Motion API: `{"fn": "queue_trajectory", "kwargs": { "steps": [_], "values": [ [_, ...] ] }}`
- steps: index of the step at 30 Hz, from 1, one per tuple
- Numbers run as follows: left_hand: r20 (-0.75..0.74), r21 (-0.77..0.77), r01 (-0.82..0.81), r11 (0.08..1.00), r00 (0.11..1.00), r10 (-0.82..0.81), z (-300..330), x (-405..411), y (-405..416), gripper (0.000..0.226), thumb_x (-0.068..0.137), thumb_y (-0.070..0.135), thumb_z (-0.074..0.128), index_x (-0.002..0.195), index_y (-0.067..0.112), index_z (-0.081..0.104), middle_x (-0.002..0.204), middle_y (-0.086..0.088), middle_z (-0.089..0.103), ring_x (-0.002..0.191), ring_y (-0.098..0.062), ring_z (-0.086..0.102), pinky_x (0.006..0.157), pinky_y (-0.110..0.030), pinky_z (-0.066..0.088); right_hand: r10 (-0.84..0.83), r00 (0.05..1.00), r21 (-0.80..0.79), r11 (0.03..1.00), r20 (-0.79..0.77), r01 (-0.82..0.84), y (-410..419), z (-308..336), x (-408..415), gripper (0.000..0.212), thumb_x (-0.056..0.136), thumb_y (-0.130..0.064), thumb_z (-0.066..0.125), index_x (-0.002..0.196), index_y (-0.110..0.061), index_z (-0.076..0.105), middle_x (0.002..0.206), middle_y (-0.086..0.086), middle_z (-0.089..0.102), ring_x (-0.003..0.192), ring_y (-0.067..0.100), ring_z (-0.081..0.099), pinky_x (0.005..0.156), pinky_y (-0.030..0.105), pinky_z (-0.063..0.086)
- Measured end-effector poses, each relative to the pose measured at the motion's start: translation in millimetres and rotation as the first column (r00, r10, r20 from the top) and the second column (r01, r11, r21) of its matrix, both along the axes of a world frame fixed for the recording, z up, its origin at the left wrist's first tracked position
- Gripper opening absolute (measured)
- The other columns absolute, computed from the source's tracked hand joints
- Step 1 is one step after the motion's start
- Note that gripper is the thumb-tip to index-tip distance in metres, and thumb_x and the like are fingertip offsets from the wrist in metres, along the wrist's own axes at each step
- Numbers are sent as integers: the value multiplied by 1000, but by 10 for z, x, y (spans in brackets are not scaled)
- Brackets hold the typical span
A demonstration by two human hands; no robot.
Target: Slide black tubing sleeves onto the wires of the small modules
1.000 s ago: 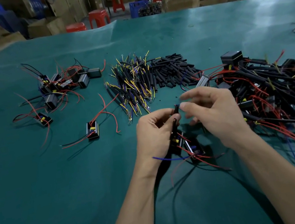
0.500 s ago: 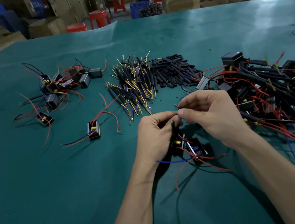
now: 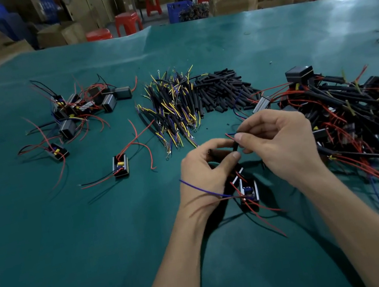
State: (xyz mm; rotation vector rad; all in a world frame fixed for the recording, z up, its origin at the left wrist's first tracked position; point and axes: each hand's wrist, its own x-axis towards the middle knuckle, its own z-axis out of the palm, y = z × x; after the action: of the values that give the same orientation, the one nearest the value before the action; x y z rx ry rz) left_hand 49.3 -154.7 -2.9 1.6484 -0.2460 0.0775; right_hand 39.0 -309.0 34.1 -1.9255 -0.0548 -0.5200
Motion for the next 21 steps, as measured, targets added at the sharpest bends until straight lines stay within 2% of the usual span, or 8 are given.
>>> {"fn": "queue_trajectory", "kwargs": {
  "steps": [3, 7, 9, 11, 14, 21],
  "values": [
    [-3, 3, -65, 998, 998, 65, -28, 15, -11, 11, 78, 13, 82, 81, 22, 79, 74, -3, 76, 68, -14, 67, 75, -48, 60, -26, 999, -96, 995, 28, 28, -20, 15, -49, 13, 80, -12, 84, 77, -23, 77, 67, -8, 74, 63, 11, 73, 68, 38, 63],
    [-28, -7, -76, 997, 997, 76, -15, 6, 0, 6, 73, 21, 76, 78, 23, 79, 72, -7, 75, 67, -18, 66, 75, -51, 60, -32, 994, -251, 966, 109, 58, -26, 38, -111, 7, 80, -16, 85, 79, -21, 80, 68, -15, 73, 64, 1, 71, 65, 22, 59],
    [-9, 7, -66, 998, 998, 66, -8, 3, -6, 10, 75, 19, 76, 75, 29, 78, 71, -5, 74, 65, -14, 65, 72, -47, 60, -32, 996, -232, 971, 78, 49, -48, 46, -111, 11, 79, -15, 85, 77, -24, 79, 66, -15, 73, 62, 2, 71, 64, 22, 59],
    [1, 18, -67, 998, 998, 67, 2, 4, -6, 16, 77, 15, 76, 75, 30, 77, 71, -4, 74, 63, -11, 63, 70, -42, 59, -14, 1000, -202, 979, 19, 18, -85, 52, -90, 15, 79, -15, 85, 74, -26, 77, 67, -12, 73, 61, 6, 71, 65, 27, 60],
    [13, 42, -76, 996, 997, 75, -15, 19, -10, 25, 80, 4, 77, 76, 29, 77, 73, -5, 74, 64, -11, 63, 71, -39, 57, 88, 993, -136, 986, -84, -99, -143, 78, -74, 17, 80, -10, 82, 72, -22, 74, 64, -2, 72, 58, 14, 69, 65, 35, 59],
    [48, 80, -53, 995, 998, 50, -48, 23, -9, 17, 79, 9, 71, 82, 24, 79, 75, 0, 75, 72, -14, 68, 75, -41, 58, 214, 946, -32, 973, -245, -228, -201, 97, -60, 17, 83, 0, 74, 71, -11, 71, 63, 10, 71, 53, 13, 65, 54, 22, 52]
  ]
}}
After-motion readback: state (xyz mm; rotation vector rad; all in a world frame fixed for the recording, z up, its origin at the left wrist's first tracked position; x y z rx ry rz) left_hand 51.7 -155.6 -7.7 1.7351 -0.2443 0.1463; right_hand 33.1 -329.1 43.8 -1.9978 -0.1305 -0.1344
